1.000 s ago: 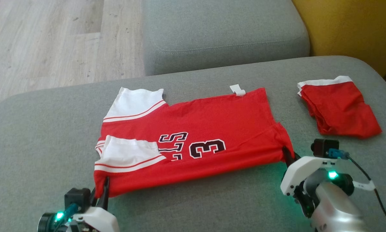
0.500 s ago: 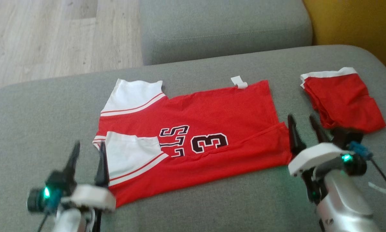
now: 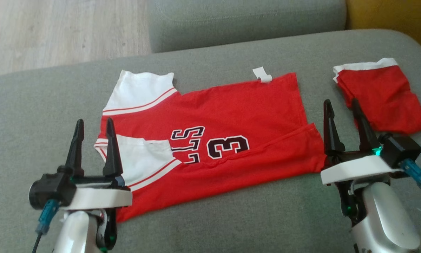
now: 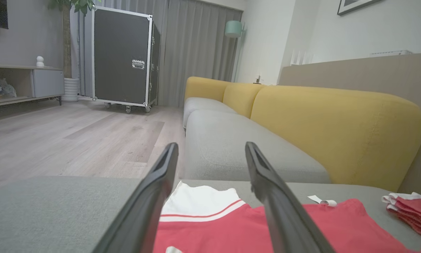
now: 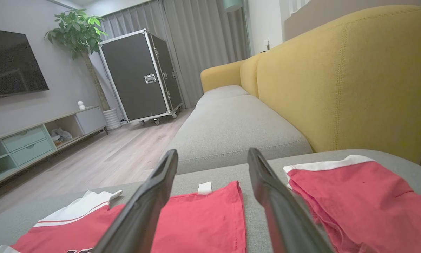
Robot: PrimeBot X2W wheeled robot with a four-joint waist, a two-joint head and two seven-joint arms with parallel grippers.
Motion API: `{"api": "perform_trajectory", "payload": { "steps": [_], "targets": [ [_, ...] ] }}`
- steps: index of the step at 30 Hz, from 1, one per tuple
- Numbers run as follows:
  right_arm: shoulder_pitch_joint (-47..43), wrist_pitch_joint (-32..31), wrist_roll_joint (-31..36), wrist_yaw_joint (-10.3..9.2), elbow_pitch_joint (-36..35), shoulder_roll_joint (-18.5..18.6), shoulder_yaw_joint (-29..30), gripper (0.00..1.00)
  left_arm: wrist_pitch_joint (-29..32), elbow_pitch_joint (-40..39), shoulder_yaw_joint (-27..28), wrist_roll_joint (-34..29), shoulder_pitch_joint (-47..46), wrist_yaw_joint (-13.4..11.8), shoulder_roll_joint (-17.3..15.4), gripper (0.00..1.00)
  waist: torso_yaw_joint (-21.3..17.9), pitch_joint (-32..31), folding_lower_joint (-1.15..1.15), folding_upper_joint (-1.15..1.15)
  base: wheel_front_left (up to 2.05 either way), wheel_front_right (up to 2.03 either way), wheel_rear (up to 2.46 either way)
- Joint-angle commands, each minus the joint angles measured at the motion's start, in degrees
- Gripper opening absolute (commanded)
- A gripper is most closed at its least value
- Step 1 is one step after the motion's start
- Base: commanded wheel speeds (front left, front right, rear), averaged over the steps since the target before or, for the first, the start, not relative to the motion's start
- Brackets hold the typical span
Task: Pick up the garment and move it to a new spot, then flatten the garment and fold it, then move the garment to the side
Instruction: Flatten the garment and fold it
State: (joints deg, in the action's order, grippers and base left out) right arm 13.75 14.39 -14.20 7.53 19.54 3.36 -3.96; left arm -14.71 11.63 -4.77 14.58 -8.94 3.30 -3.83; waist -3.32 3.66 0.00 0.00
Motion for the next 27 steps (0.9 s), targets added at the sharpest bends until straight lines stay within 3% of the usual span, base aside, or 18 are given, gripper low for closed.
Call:
{"api": "perform_trajectory", "payload": {
  "steps": [1, 4, 10, 21, 27],
  "targets": [
    [2.0, 0.6, 0.0, -0.04, -2.3, -0.5, -1.5, 1.0, -0.3, -1.4, 2.3, -0.8, -3.4, 0.3, -0.3, 1.0, -0.2, 1.0, 0.0, 0.0, 0.0, 0.0, 0.0],
    [3.4, 0.6, 0.3, -0.04, -3.4, -0.5, -1.4, 1.0, 0.0, 2.9, 1.9, -2.3, -7.1, 1.2, -1.9, 1.0, -0.6, 3.8, 0.0, 0.0, 0.0, 0.0, 0.0],
    [7.5, 0.6, 2.0, -0.04, -3.8, -0.5, -2.6, 1.0, 10.1, 16.4, -0.3, -2.0, -22.7, 3.6, -9.8, 1.0, -1.7, 9.4, 0.0, 0.0, 0.0, 0.0, 0.0],
    [15.2, 0.6, 0.3, -0.04, -3.7, -0.5, -5.8, 1.0, 26.1, 31.7, -15.5, 5.3, -44.8, 4.2, -21.5, 1.0, -7.2, 17.6, 0.0, 0.0, 0.0, 0.0, 0.0],
    [16.8, 0.6, -1.0, -0.04, -5.0, -0.5, -7.5, 1.0, 30.5, 36.7, -19.2, 8.7, -50.5, 4.2, -24.9, 1.0, -10.0, 21.0, 0.0, 0.0, 0.0, 0.0, 0.0]
  ]
}}
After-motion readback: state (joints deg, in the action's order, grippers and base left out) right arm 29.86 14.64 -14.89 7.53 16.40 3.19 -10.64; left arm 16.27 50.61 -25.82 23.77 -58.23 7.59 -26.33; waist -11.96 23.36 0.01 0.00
